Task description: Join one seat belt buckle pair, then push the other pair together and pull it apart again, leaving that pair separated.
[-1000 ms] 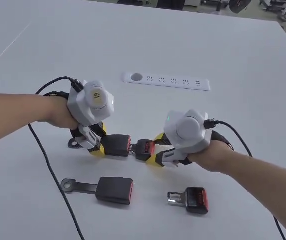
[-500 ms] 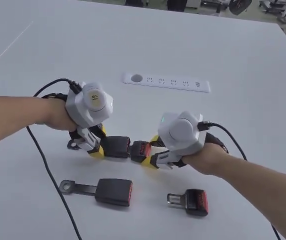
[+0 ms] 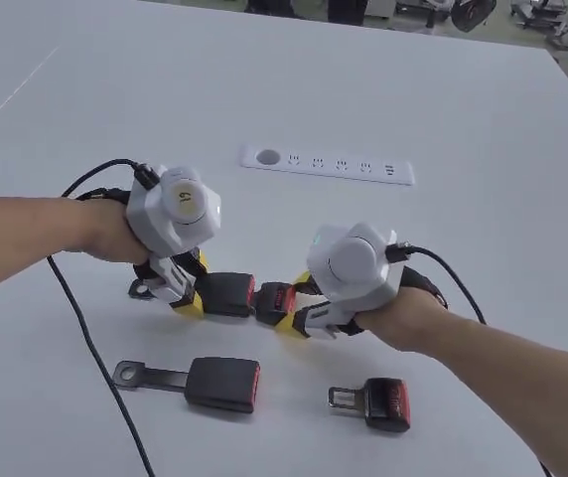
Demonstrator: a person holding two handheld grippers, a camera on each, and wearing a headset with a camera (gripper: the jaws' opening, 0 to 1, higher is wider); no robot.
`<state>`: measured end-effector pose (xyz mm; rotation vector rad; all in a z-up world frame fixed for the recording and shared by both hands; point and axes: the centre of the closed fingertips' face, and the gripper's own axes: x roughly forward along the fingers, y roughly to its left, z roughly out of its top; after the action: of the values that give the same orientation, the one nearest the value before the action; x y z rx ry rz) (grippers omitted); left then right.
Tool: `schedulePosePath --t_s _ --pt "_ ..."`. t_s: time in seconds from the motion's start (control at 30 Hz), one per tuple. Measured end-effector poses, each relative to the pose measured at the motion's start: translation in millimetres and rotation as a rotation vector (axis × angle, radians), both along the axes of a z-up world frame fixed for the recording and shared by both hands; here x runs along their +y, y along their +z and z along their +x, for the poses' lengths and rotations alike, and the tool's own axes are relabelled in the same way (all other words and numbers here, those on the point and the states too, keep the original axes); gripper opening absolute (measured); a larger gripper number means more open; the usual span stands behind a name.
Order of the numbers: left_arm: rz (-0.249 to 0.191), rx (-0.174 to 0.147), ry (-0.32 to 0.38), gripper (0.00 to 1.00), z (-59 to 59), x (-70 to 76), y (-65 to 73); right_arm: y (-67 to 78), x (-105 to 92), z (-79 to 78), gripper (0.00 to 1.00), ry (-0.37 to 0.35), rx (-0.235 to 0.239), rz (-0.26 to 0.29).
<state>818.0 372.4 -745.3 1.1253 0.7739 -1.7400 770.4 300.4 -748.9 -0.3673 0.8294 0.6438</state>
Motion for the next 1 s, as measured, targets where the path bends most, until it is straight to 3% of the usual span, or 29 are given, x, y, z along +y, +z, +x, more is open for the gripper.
schedulePosePath --t_s 0.3,0.6,0.67,1.0 --pt "-0.026 0.017 0.026 0.29 1.2 -2.2 -0.5 -0.4 -0.2 4.8 0.26 0.017 -0.011 0.000" --pt "0.003 -0.003 0.001 0.29 0.7 -4.4 -0.9 3.6 -5.2 3.3 0.26 0.109 -0.050 -0.024" --pt "0.005 0.002 -0.002 0.30 1.2 -4.1 -0.9 3.6 -4.5 2.5 0.26 0.097 -0.043 0.003" --pt "-0.002 0.004 0.020 0.30 1.5 -5.0 -1.8 1.8 -4.2 1.9 0.27 0.085 -0.032 -0.009"
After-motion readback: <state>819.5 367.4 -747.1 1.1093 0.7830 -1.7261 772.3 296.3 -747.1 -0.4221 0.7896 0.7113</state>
